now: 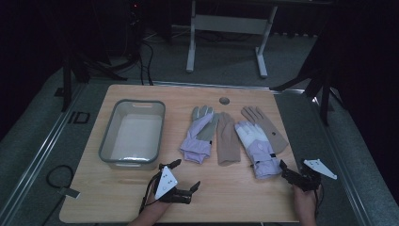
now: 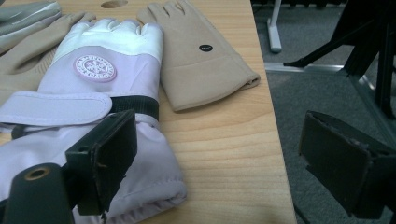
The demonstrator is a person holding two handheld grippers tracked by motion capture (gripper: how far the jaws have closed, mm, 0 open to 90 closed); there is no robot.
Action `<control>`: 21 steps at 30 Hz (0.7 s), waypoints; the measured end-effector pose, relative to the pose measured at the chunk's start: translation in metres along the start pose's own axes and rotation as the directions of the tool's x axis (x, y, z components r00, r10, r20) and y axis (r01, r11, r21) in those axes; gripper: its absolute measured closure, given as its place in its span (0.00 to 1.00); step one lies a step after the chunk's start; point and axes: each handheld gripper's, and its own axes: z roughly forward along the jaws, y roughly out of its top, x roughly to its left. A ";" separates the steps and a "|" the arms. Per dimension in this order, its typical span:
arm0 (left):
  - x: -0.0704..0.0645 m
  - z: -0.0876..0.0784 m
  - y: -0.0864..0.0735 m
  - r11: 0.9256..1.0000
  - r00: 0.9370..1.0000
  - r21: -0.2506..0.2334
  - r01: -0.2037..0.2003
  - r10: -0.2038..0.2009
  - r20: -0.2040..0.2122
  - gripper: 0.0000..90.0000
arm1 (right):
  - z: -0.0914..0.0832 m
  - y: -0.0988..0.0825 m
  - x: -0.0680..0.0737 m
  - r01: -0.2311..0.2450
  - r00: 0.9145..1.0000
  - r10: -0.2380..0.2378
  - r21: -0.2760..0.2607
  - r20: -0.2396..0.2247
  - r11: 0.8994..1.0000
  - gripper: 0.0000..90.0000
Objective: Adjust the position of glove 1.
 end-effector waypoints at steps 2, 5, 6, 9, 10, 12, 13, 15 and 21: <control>0.000 0.000 0.000 1.000 1.000 0.000 0.003 -0.003 0.000 0.02 | -0.001 0.005 0.000 -0.008 1.000 0.009 0.025 -0.014 1.000 0.12; 0.001 0.000 0.000 1.000 1.000 0.000 0.008 -0.008 0.001 0.02 | -0.004 0.012 0.002 -0.018 1.000 0.019 0.039 -0.016 0.999 0.12; 0.001 0.000 0.000 1.000 1.000 0.000 0.009 -0.009 0.002 0.02 | -0.008 0.021 0.005 -0.021 0.999 0.022 0.049 -0.026 0.999 0.12; 0.001 0.000 0.000 1.000 1.000 -0.001 0.008 -0.008 0.003 0.02 | -0.013 0.034 0.009 -0.005 1.000 0.007 0.042 -0.026 0.999 0.12; 0.001 0.000 0.000 1.000 1.000 -0.001 0.009 -0.009 0.003 0.02 | -0.015 0.039 0.010 0.002 1.000 -0.001 0.038 -0.021 0.999 0.12; 0.001 0.000 0.000 1.000 1.000 -0.001 0.012 -0.012 0.004 0.02 | -0.018 0.049 0.014 0.029 1.000 -0.029 0.030 -0.005 0.999 0.12; 0.002 0.000 0.000 1.000 1.000 -0.001 0.013 -0.013 0.004 0.02 | -0.020 0.055 0.015 0.045 0.999 -0.046 0.022 0.007 0.999 0.12; 0.002 0.000 0.000 1.000 1.000 0.000 0.014 -0.014 0.004 0.02 | -0.023 0.065 0.019 0.073 0.997 -0.073 -0.002 0.027 0.997 0.12; 0.001 0.000 0.000 1.000 1.000 -0.002 0.013 -0.013 0.006 0.02 | -0.024 0.074 0.026 0.093 0.995 -0.094 -0.042 -0.020 0.995 0.12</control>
